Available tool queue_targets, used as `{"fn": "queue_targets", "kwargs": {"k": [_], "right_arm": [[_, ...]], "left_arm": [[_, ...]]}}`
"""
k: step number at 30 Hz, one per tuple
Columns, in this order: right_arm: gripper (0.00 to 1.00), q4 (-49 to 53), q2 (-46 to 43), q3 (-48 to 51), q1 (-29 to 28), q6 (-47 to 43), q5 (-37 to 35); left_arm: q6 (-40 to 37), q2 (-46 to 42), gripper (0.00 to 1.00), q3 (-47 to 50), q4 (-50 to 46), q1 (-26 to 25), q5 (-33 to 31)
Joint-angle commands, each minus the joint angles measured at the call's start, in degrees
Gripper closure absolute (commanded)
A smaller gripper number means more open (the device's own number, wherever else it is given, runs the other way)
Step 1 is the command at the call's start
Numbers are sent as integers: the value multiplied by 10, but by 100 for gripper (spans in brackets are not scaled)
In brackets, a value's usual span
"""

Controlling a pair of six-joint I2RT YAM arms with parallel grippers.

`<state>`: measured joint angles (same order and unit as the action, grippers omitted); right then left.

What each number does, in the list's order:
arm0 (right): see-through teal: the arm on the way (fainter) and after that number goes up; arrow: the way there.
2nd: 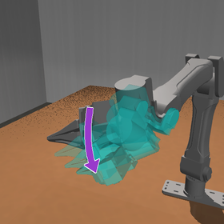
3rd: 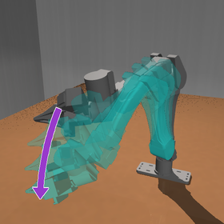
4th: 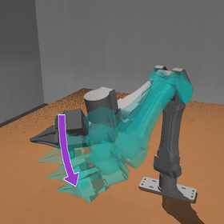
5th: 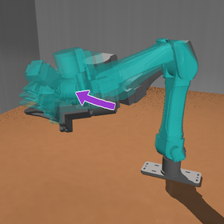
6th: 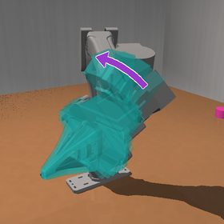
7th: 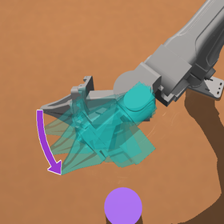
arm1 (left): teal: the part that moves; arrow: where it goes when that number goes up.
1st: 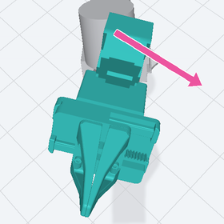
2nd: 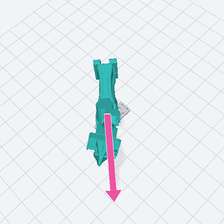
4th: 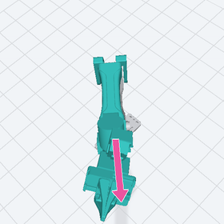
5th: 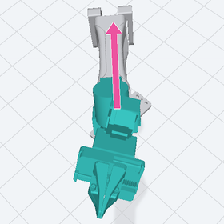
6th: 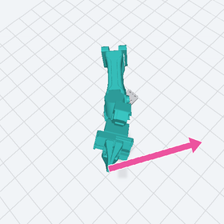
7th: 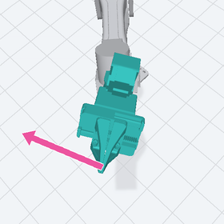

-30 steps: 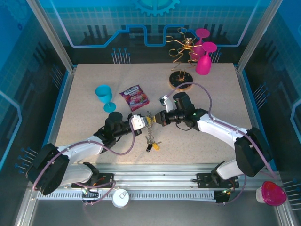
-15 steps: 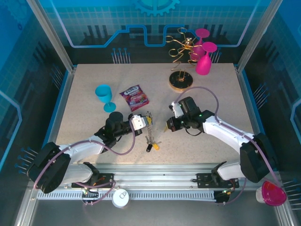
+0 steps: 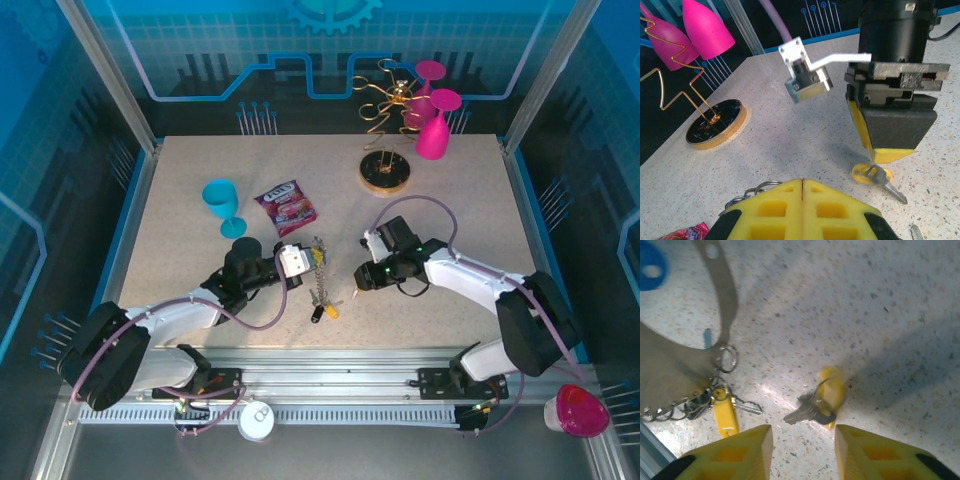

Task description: Put the keys on the keyring

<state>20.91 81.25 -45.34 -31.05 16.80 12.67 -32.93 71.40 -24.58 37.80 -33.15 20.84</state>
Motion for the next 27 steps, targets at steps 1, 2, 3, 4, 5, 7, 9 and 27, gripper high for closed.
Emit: {"fn": "queue_targets", "kwargs": {"k": [1,2,3,4,5,7,9,27], "right_arm": [[60,-80,-59,12,5,-69,42],[61,-110,-73,21,3,-97,52],[61,-160,-85,36,-1,-134,62],[61,-213,-100,54,-4,-182,77],[61,-252,-107,69,-4,-219,89],[64,-330,-113,95,-2,-301,127],[66,-360,-100,97,2,-357,169],[76,-440,11,47,-8,-432,269]], "left_arm": [[13,4,100,6,18,-1,24],[13,4,100,6,18,-2,25],[14,4,100,7,18,0,27],[15,3,100,7,17,-1,29],[15,3,100,7,17,-1,31],[16,0,100,7,16,0,33],[17,0,100,8,16,0,37],[19,7,100,6,25,4,48]]}}
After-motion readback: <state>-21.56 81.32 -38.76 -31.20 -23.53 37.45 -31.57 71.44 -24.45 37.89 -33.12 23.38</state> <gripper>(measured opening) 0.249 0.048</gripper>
